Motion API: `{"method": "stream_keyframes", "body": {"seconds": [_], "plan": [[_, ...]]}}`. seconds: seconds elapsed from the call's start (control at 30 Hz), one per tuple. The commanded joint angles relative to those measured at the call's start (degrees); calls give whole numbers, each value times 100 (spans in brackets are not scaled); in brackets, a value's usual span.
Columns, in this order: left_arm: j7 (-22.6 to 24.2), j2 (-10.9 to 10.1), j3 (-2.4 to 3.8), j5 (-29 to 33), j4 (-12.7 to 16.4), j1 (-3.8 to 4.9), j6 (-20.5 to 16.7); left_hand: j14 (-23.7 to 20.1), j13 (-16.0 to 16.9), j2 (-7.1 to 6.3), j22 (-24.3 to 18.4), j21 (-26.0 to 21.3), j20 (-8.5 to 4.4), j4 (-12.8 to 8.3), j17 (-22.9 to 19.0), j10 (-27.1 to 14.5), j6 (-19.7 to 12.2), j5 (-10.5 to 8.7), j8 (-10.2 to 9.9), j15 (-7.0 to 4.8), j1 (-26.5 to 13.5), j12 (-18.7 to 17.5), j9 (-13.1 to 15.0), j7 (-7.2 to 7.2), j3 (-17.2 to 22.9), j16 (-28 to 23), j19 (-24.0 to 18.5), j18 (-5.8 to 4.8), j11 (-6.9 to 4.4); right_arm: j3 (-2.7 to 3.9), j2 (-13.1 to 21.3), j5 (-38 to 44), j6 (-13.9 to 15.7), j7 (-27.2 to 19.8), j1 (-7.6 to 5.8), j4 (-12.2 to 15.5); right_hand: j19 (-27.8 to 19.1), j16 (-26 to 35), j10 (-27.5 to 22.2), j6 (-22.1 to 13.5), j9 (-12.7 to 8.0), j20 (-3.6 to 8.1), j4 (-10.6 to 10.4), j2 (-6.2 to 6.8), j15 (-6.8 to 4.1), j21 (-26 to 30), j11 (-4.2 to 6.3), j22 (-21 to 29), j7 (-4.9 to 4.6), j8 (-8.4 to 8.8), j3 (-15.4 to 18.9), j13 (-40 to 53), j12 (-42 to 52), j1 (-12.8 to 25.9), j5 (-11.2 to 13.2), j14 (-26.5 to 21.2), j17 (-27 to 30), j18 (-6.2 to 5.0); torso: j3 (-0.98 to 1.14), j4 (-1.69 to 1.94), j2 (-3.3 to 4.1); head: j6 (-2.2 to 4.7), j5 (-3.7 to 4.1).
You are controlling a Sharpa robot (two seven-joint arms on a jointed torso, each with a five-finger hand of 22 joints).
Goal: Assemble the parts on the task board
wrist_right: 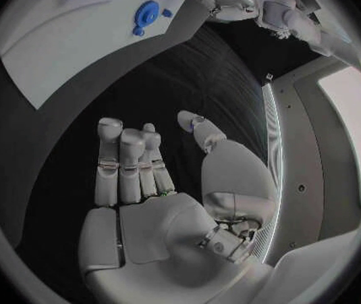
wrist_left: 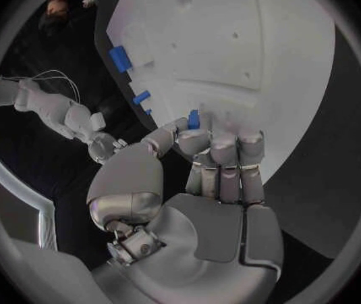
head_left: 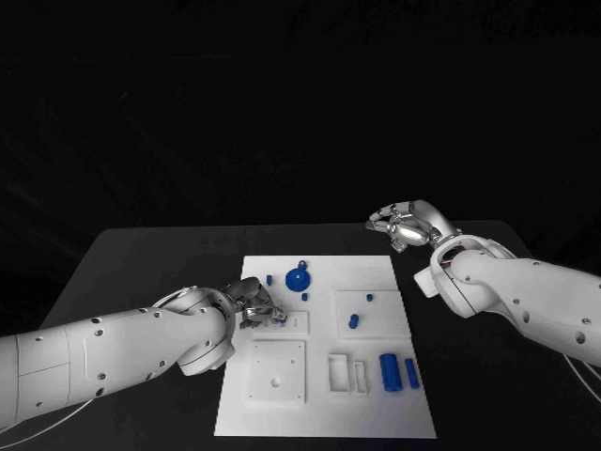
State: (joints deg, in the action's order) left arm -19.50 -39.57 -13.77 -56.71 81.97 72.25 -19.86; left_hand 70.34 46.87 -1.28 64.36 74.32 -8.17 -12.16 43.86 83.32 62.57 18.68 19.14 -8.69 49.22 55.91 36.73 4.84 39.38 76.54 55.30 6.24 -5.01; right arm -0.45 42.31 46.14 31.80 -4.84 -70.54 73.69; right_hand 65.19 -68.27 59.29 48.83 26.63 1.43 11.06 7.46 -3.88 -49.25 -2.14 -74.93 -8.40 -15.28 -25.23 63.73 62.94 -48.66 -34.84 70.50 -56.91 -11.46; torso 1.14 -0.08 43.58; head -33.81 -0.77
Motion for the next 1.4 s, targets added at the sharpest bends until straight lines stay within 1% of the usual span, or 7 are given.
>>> {"method": "stream_keyframes", "body": {"seconds": [0.03,0.17,0.43,0.8,0.83,0.9,1.4], "plan": [[-28,15,4,-154,-5,-8,167,352,-3,60,3,21,-749,-84,-6,-197,648,-32,40,-409,2,33,-5,-514,59,21,11,67,-177,2,1,-16,-88,-19,2,15,9,14,-30,27,6,-30,-2,-17,-37,16,10,-25,-15,-22,28,-6,25,-60,-38,16,10,-354,0,4,-3,2,-5],[-39,27,4,-203,-19,-12,205,345,-8,64,1,21,-748,-73,-12,-204,641,-84,51,-411,-19,43,-8,-516,62,28,7,69,-179,2,2,-16,-93,-20,2,22,12,12,-28,34,7,-29,-5,-22,-40,16,13,-27,-11,-26,30,-11,30,-59,-51,18,11,-354,-2,5,-2,-2,-11],[-121,46,4,-302,-64,-29,261,342,-11,65,1,21,-748,-73,-15,-206,639,-93,54,-412,-20,46,-9,-517,68,29,6,70,-180,2,5,-16,-96,-25,2,34,23,9,-32,60,2,-26,-1,-55,-53,25,25,-41,0,-32,42,-59,60,-58,-376,24,24,-354,-2,1,0,-3,-15],[-174,94,4,-311,-117,-64,275,342,-12,65,1,22,-748,-74,-16,-206,641,-98,58,-413,-21,49,-9,-518,70,32,5,71,-181,2,-6,-17,-103,-26,2,23,25,8,-33,64,1,-26,1,-64,-53,27,26,-43,1,-32,48,-69,67,-57,-421,25,26,-354,0,3,-3,-19,-8],[-173,102,5,-311,-123,-72,282,343,-12,64,1,24,-747,-67,-16,-204,645,-128,64,-413,-31,55,-9,-519,65,37,5,71,-182,2,-6,-19,-99,-24,2,21,25,8,-33,64,1,-26,1,-64,-53,27,26,-44,1,-32,49,-70,67,-57,-423,26,27,-354,-2,6,-2,-13,-8],[-170,119,5,-309,-130,-80,301,335,-14,85,0,27,-745,-13,-22,-209,649,-508,83,-414,-74,70,-8,-523,48,46,2,72,-185,2,-6,-19,-80,-10,2,19,28,6,-32,64,-1,-26,1,-71,-54,27,26,-46,1,-31,52,-76,73,-52,-467,27,28,-354,-2,5,-2,-11,-11],[-129,141,5,-308,-135,-105,114,323,-26,81,2,34,-745,13,-41,-225,651,-656,117,-421,-65,103,-24,-530,91,71,-18,83,-191,2,-5,-26,-64,4,2,13,40,1,-30,60,-7,-25,-1,-69,-53,29,25,-52,0,-25,75,-97,90,-27,-558,35,33,-354,-4,9,-1,-38,-14]]}}
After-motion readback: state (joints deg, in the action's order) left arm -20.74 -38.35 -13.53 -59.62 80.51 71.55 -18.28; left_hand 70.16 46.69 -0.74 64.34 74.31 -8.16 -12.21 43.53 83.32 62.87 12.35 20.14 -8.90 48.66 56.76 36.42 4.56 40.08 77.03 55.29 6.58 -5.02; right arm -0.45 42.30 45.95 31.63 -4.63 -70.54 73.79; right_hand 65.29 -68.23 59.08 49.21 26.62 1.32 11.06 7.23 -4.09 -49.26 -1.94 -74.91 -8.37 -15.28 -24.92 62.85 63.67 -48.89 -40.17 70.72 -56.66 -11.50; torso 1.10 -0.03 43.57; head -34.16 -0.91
